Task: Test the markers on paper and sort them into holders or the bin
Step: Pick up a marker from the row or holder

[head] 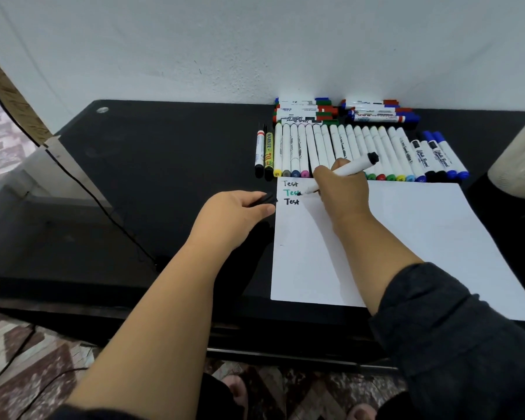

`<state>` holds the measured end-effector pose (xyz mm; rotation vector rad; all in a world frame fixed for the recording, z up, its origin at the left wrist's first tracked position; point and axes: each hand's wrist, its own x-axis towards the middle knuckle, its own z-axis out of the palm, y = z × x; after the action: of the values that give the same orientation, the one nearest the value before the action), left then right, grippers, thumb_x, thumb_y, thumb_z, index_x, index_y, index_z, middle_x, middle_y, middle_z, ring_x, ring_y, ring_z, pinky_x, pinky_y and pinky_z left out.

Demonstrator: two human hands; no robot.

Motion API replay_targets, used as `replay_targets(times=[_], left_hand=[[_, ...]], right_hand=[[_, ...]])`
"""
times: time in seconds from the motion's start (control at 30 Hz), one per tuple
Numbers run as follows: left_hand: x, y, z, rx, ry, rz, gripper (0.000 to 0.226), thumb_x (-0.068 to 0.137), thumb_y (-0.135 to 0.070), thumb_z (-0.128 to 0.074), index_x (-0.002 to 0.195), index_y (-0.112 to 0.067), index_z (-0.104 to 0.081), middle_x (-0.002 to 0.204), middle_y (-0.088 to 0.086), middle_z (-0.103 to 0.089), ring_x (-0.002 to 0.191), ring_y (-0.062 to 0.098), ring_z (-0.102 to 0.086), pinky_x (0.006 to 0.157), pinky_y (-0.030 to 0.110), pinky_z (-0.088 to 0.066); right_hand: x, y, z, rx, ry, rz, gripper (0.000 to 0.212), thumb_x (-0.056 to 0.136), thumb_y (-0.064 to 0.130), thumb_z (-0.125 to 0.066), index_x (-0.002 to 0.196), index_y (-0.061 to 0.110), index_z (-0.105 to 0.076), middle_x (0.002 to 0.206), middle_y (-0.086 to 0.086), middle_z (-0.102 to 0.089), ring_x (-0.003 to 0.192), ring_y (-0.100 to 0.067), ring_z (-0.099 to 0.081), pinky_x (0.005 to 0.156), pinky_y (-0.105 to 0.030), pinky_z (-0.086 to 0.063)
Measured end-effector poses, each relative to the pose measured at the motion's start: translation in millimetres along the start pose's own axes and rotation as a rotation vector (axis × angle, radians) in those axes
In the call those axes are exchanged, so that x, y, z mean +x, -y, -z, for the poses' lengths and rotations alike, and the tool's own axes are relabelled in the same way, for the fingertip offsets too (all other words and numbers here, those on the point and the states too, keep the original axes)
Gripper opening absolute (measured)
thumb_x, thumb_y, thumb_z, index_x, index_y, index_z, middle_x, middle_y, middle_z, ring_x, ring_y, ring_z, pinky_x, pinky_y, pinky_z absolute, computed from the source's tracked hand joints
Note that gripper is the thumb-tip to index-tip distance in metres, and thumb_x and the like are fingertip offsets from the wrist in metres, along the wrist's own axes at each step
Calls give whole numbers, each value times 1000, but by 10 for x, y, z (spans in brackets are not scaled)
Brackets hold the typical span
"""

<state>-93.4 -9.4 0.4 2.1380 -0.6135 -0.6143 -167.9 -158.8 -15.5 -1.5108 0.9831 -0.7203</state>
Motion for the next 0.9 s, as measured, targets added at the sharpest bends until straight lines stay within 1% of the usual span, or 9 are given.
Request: replay_targets(times=[0.13, 0.2, 0.27, 0.33, 0.4, 0.53, 0.67, 0.8, 0.9], left_hand=[[-59, -15, -13, -125, 60, -12, 27, 85, -31, -68, 112, -36, -67, 89, -13, -70, 78, 9, -68, 76, 30, -56], [-86, -36, -22, -184, 95, -32, 26, 82, -31, -71, 108, -36, -68, 85, -14, -70, 80, 6, -65, 74, 24, -53], [-113, -62, -31, -226, 128, -60, 24, 80, -32, -73, 103, -36, -69, 84, -13, -71, 85, 6, -64, 81, 23, -50], [-141, -96, -47, -229, 151, -92, 16, 79, -32, -73, 93, -39, -69, 85, -10, -72, 92, 13, -65, 89, 28, -51], [-176, -130, -64, -232, 173, -116, 14, 78, -31, -74, 87, -41, -68, 87, -9, -72, 96, 16, -65, 92, 30, -51], [-241, -170, -98, -229, 218, -155, 15, 77, -32, -75, 83, -44, -68, 86, -12, -72, 93, 11, -65, 93, 31, -50], [-290, -203, -113, -238, 220, -195, 18, 76, -31, -75, 76, -47, -67, 81, -17, -71, 79, 0, -63, 84, 20, -48], [-289, -203, -118, -247, 193, -218, 22, 75, -30, -76, 75, -49, -66, 80, -22, -70, 81, -2, -64, 81, 18, -47], [-278, -203, -121, -239, 158, -204, 22, 75, -30, -76, 79, -50, -65, 79, -21, -70, 85, 4, -65, 73, 14, -46]], right_hand=[[-31, 83, 69, 195, 69, -71, 32, 83, 8, -55, 61, 18, -33, 53, -1, -37, 41, -11, -28, 44, -21, -23], [-90, 125, 129, 294, 101, -68, 34, 85, 10, -58, 62, 18, -34, 55, -3, -38, 40, -10, -26, 43, -21, -19], [-158, 160, 203, 366, 117, -53, 35, 86, 10, -58, 61, 18, -35, 51, 0, -37, 39, -10, -26, 45, -22, -17], [-223, 192, 285, 397, 118, -34, 35, 86, 8, -57, 60, 17, -35, 47, 3, -35, 38, -10, -25, 46, -23, -16], [-280, 223, 342, 406, 120, -20, 34, 86, 7, -56, 61, 17, -36, 46, 4, -34, 38, -9, -25, 45, -22, -16], [-382, 256, 383, 367, 122, -5, 38, 85, 3, -56, 56, 17, -34, 44, 5, -33, 39, -10, -25, 44, -20, -18], [-448, 242, 377, 306, 166, 16, 41, 85, 5, -58, 58, 17, -30, 46, 4, -33, 39, -10, -28, 42, -19, -21], [-473, 248, 402, 269, 245, 31, 27, 86, 17, -65, 68, 11, -46, 44, 3, -38, 37, -8, -31, 39, -18, -25], [-464, 269, 474, 250, 318, -2, 33, 88, 31, -63, 66, 8, -53, 45, -1, -47, 38, -9, -35, 41, -19, -27]])
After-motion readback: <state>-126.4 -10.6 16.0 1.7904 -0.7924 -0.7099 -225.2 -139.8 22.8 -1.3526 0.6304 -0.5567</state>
